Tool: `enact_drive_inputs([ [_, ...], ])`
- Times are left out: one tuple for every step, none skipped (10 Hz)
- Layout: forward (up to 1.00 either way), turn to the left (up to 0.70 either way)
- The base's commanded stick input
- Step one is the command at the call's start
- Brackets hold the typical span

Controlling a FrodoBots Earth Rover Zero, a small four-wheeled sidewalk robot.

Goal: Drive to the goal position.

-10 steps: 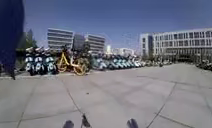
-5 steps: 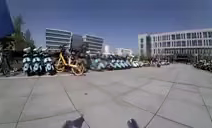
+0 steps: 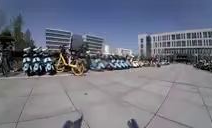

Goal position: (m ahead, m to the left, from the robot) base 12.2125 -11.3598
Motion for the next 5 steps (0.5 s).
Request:
enact_drive_inputs([
  [0.00,-1.00],
  [0.00,-1.00],
  [0.00,-1.00],
  [0.00,-1.00],
  [0.00,-1.00],
])
